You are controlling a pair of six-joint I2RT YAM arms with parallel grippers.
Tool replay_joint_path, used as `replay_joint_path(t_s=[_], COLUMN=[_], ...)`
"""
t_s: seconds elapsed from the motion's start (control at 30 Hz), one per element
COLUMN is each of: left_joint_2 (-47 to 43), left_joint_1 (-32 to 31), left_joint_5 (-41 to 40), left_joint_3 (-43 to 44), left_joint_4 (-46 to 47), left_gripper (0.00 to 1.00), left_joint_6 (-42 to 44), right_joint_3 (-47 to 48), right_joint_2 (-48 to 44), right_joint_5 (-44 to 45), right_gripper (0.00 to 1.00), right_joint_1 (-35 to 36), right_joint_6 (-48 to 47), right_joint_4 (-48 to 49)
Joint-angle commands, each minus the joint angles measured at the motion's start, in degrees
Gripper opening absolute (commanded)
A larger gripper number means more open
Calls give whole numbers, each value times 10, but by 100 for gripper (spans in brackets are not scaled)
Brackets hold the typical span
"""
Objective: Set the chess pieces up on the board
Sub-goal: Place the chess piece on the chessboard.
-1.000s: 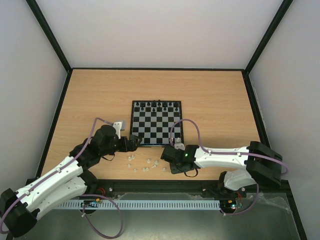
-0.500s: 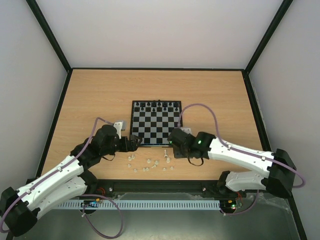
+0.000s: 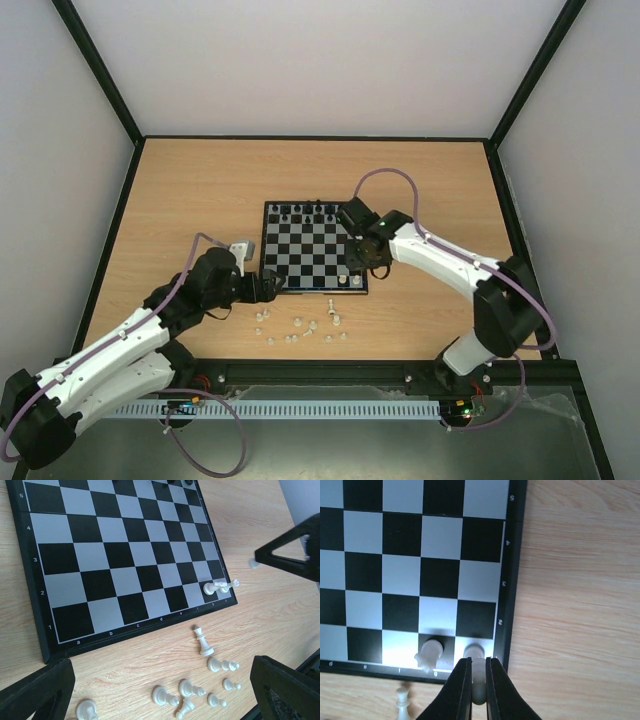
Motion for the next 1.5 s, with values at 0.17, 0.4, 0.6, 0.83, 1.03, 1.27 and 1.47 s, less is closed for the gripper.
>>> replay_joint_path(t_s=[0.17, 0.4, 0.6, 0.83, 1.03, 1.27, 1.47], left_joint_2=[-2, -9, -8, -6, -3, 0, 1], left_joint_1=[-2, -2, -2, -2, -2, -2, -2], left_joint_5=[-2, -3, -4, -3, -3, -4, -4], left_joint_3=[18, 13, 12, 11, 11, 10, 11], left_joint_4=[5, 2, 4, 5, 7, 9, 10], left_gripper=[99, 99, 99, 99, 99, 99, 99], left_joint_6=[9, 7, 7, 7, 7, 7, 5], right_joint_3=[26, 20, 20, 15, 16, 15, 17], right_joint_2=[93, 119, 132, 142, 146, 152, 146], right_joint_5=[-48, -47, -39, -21, -18, -22, -24], right_gripper=[1, 1, 1, 1, 2, 4, 14], right_joint_1=[-14, -18, -22, -25, -30, -34, -35], right_joint_6=[-55, -56, -58, -57, -58, -64, -67], right_joint_4=[34, 49, 51, 50, 52, 58, 54])
